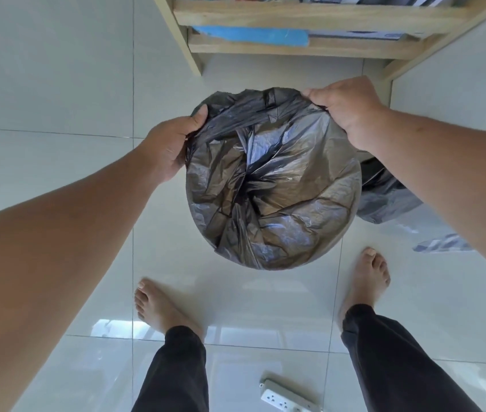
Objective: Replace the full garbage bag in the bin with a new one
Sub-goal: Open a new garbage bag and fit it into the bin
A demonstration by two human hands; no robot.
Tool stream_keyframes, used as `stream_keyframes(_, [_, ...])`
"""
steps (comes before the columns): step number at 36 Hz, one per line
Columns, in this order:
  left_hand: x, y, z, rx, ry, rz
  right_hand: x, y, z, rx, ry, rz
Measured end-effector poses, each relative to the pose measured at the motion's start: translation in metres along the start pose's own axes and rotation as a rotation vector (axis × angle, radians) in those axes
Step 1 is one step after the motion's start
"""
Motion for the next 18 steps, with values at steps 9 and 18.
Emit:
stream_keyframes(9, [0.012,-0.009,-0.005,0.254,0.121,0.325,-0.003,0.001,0.007,-0.2,-0.115,0.118])
stream_keyframes(18, [-0.053,-0.009,0.041,0.631,-0.741,0.494,-0.075,0.021,-0.002,-0.596,0.573,0.406])
Point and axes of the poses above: each hand's wrist, its own x-axis towards the middle knuckle, its own y-axis out of the back of the hand, z = x × y, the point moved 6 cm from there along x, towards the middle knuckle, and after that the axes turned 4 degrees about -y, right-handed, at the moved point
